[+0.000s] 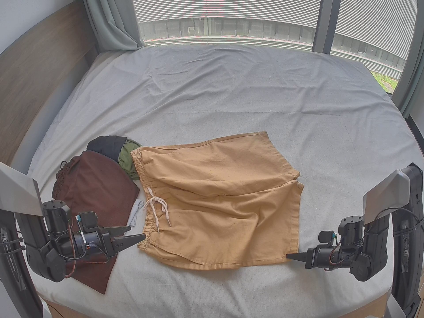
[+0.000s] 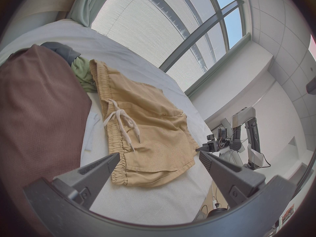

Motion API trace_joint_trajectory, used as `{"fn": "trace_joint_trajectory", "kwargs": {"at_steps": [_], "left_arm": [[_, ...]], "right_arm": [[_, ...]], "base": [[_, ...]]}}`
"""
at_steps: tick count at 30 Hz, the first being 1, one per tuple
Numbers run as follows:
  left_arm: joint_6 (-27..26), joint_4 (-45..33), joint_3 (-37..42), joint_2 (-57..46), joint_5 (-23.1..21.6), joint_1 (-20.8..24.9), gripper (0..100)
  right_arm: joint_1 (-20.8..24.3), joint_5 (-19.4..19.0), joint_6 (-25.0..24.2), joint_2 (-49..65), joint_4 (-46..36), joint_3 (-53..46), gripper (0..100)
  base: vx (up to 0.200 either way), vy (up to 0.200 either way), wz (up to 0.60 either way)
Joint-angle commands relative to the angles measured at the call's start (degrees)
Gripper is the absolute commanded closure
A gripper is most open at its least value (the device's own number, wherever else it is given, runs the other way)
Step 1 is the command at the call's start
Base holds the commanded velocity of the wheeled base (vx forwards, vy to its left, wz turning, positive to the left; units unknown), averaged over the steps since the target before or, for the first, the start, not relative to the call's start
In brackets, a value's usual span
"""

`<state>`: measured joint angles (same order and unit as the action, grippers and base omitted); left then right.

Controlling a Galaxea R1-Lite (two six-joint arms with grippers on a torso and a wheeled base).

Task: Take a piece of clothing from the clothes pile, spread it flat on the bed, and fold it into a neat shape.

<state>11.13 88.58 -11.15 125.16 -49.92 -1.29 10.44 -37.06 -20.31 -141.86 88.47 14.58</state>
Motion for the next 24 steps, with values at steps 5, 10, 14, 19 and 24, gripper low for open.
{"fn": "trace_joint_trajectory", "kwargs": {"at_steps": [5, 10, 14, 19, 24], "left_arm": [[0.0, 0.0, -0.6, 5.4, 0.0, -0.6, 0], [0.0, 0.0, -1.0, 7.3, 0.0, -0.5, 0], [-0.1, 0.0, -1.9, 9.2, 0.0, -0.6, 0], [-0.2, 0.0, -2.7, 11.2, 0.0, -1.4, 0], [-0.1, 0.0, -3.7, 13.3, 0.4, -1.5, 0]], "right_arm": [[-0.1, 0.0, 0.0, 0.1, 0.0, -0.2, 100], [0.0, 0.0, 0.2, 0.1, 0.0, -0.3, 100], [-0.2, 0.0, 0.2, 0.1, 0.0, -0.2, 100], [-0.2, 0.0, 0.3, 0.1, 0.0, -0.2, 100], [-0.2, 0.0, 0.3, 0.0, 0.0, -0.2, 100]], "base": [[0.0, 0.0, 0.0], [0.0, 0.0, 0.0], [0.0, 0.0, 0.0], [0.0, 0.0, 0.0], [0.0, 0.0, 0.0]]}}
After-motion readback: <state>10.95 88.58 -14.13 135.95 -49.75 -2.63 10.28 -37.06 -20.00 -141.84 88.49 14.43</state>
